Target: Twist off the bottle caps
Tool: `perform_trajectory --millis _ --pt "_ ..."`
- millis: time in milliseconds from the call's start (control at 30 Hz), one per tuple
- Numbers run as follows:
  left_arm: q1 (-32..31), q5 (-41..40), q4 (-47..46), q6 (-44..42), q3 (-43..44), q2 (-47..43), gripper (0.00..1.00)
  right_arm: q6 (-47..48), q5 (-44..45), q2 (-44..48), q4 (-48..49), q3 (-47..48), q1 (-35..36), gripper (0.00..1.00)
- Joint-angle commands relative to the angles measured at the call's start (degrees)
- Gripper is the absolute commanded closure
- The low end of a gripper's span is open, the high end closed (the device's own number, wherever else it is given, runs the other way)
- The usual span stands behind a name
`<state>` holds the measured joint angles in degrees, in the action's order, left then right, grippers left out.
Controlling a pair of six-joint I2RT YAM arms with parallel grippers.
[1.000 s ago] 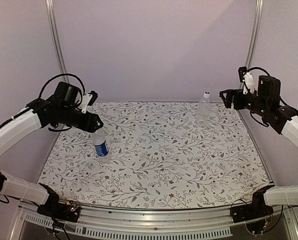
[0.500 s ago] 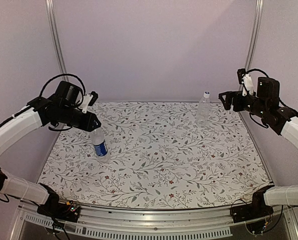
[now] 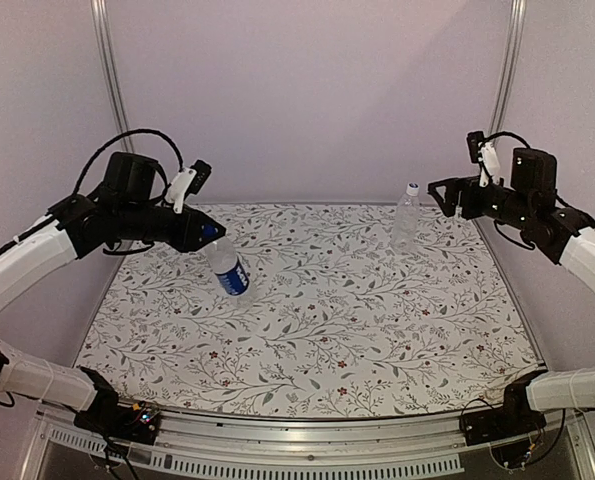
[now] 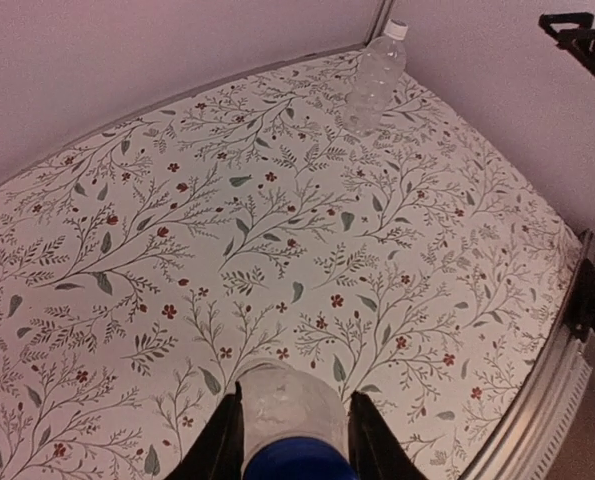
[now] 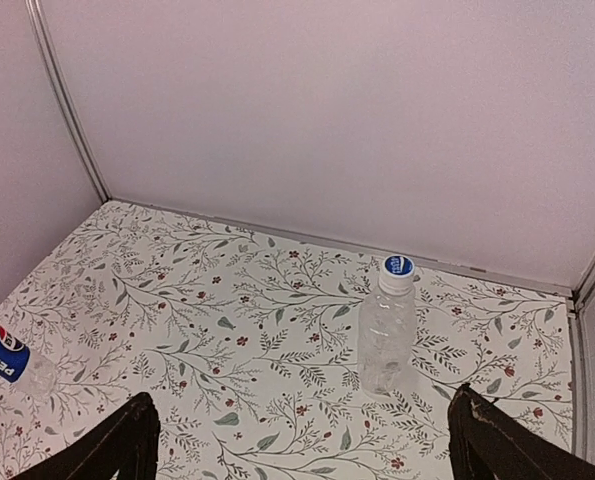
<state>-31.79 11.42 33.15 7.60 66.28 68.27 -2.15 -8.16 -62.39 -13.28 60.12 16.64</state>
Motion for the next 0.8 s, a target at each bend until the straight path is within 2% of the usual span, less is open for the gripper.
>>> perform_trajectory --millis 0,200,367,567,767 --pt "-4.20 5.71 -9.10 -1.49 3.03 2.99 0.96 -0.42 -5.79 -1.91 0.82 2.04 3.82 0.01" --pt "-10.00 7.88 -10.94 -2.22 12.23 11.78 0.98 2.50 -16.04 -4.46 3.85 2.58 11.33 0.01" --pt "-14.78 11.19 -11.08 -1.47 20.65 18.59 0.99 6.34 -22.81 -6.47 9.39 -1.29 17.63 0.01" --pt "-18.02 13.19 -11.79 1.18 27.05 23.42 1.00 8.32 -25.17 -10.14 10.97 -2.32 21.22 0.01" --pt "-18.75 14.27 -14.72 4.00 27.65 24.23 1.00 9.86 -26.15 -10.36 12.84 -4.22 22.18 0.01"
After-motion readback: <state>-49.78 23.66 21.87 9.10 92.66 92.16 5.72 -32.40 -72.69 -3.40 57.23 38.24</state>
